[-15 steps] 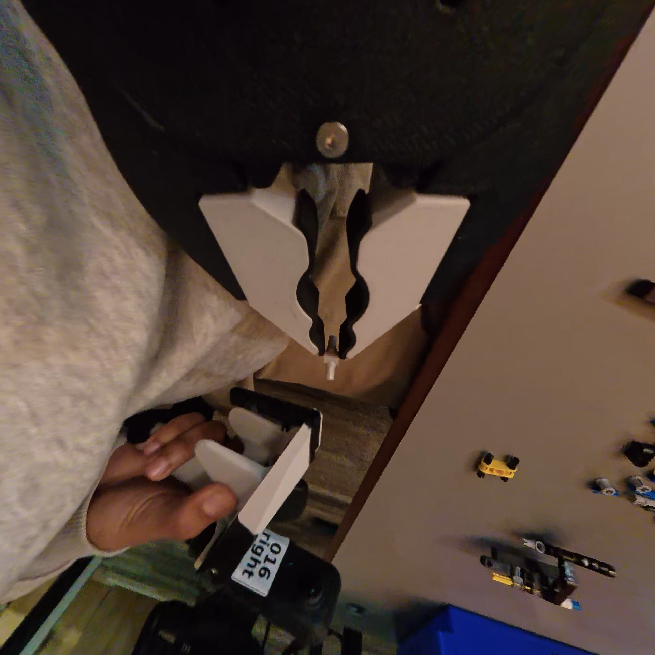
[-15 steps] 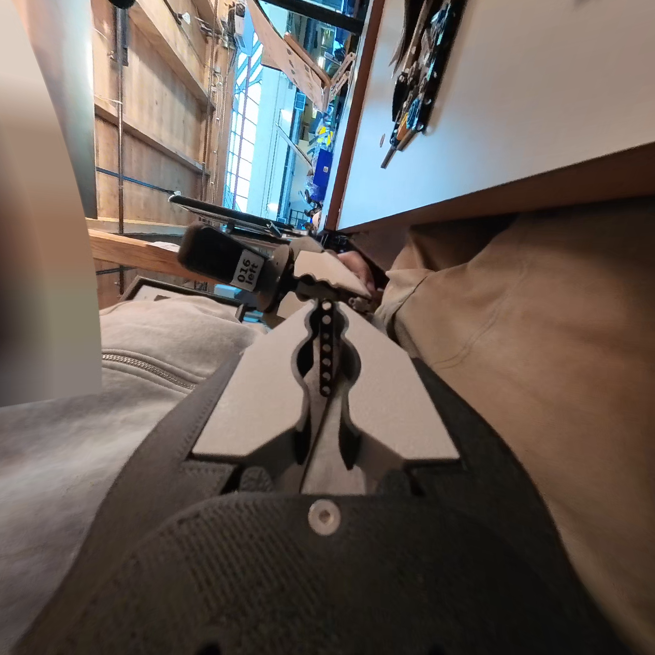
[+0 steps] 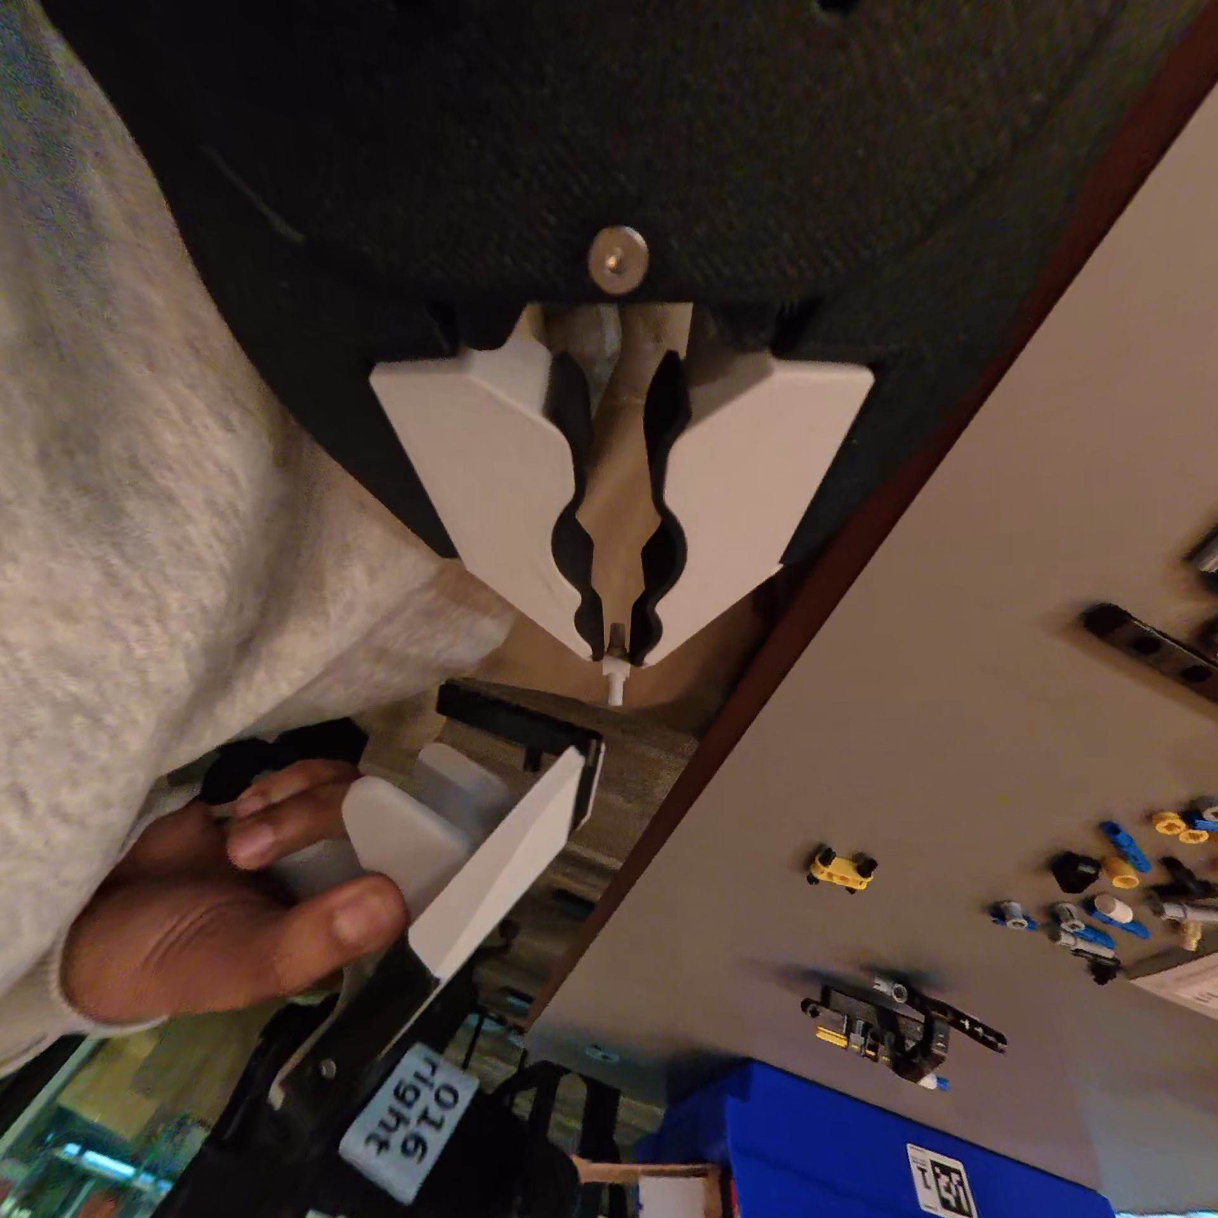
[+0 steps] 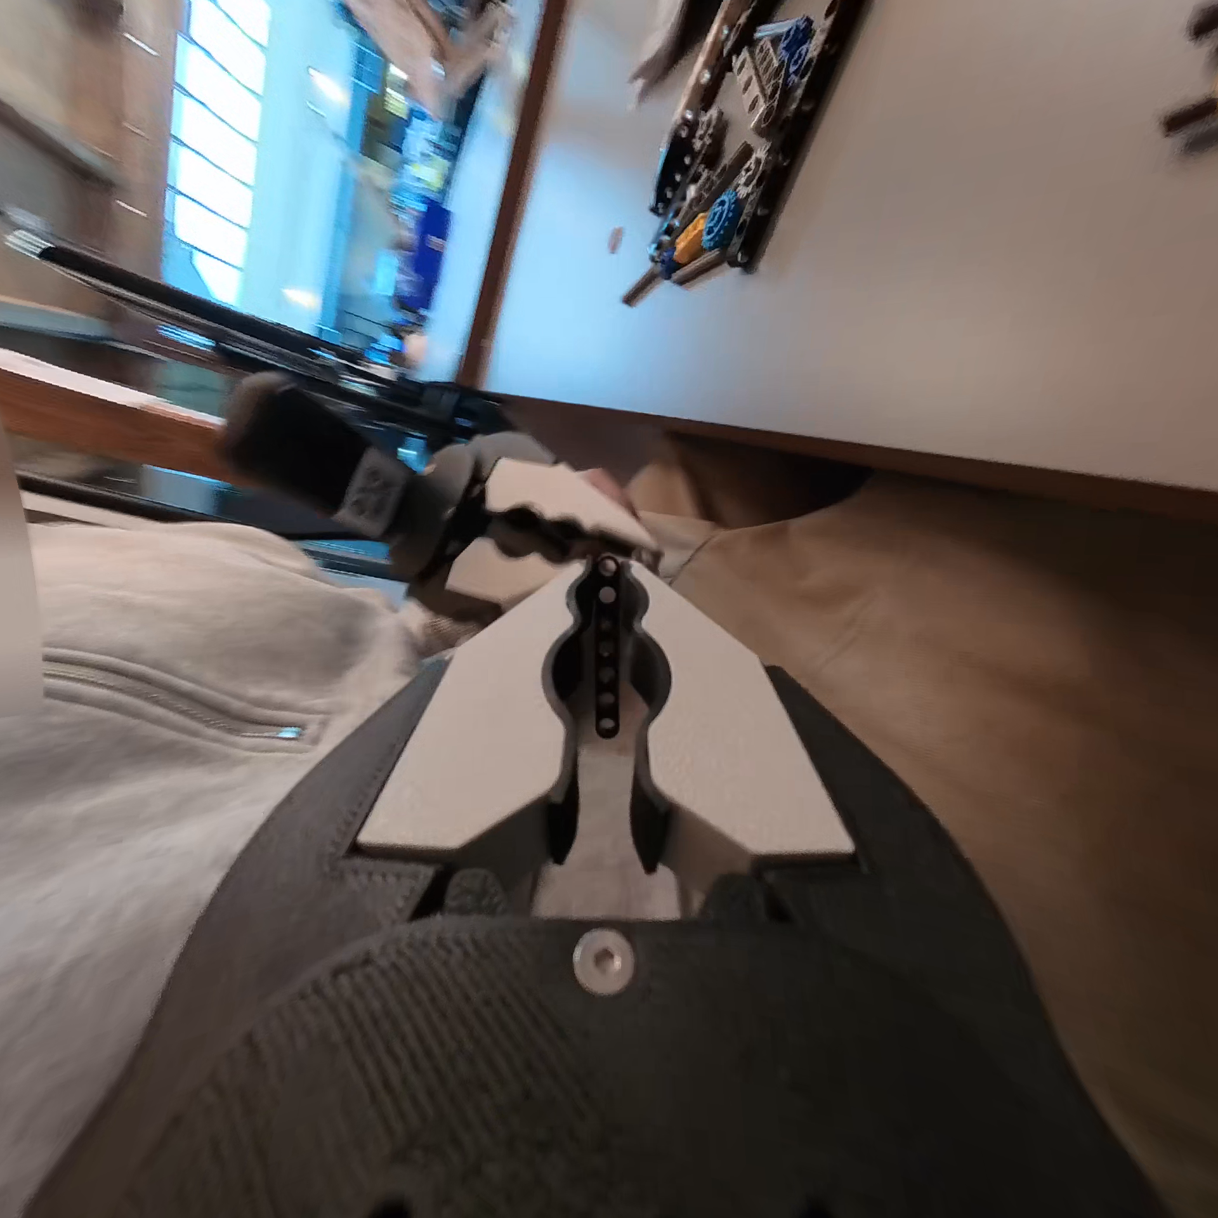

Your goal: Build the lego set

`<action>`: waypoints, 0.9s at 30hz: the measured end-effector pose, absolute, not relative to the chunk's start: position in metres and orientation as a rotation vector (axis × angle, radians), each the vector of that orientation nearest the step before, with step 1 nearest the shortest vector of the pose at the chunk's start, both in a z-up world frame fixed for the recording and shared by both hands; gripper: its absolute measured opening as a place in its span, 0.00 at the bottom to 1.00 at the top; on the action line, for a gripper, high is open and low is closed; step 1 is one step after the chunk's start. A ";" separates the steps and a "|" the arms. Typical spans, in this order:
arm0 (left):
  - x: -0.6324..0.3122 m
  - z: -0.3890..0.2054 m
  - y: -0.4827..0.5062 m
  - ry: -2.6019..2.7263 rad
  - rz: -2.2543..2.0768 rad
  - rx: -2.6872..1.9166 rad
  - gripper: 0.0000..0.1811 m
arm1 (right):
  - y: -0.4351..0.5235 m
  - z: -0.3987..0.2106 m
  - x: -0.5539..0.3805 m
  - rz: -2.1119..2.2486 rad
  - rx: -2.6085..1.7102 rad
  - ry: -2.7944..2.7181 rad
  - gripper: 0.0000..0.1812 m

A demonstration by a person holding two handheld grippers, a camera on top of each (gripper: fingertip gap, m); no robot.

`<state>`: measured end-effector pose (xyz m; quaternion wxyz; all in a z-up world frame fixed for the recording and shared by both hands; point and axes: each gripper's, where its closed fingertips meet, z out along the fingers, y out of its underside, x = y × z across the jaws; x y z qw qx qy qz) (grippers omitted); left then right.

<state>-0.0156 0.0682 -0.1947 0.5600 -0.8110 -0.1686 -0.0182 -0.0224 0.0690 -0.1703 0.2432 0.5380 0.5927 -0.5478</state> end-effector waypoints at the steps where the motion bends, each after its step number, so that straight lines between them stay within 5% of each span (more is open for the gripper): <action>1: -0.013 -0.195 0.068 -0.394 -0.040 -1.916 0.03 | 0.066 -0.171 -0.022 -1.489 1.474 1.647 0.02; 27: -0.013 -0.178 0.061 -0.361 -0.057 -1.815 0.03 | 0.070 -0.178 -0.030 -1.389 1.573 1.494 0.03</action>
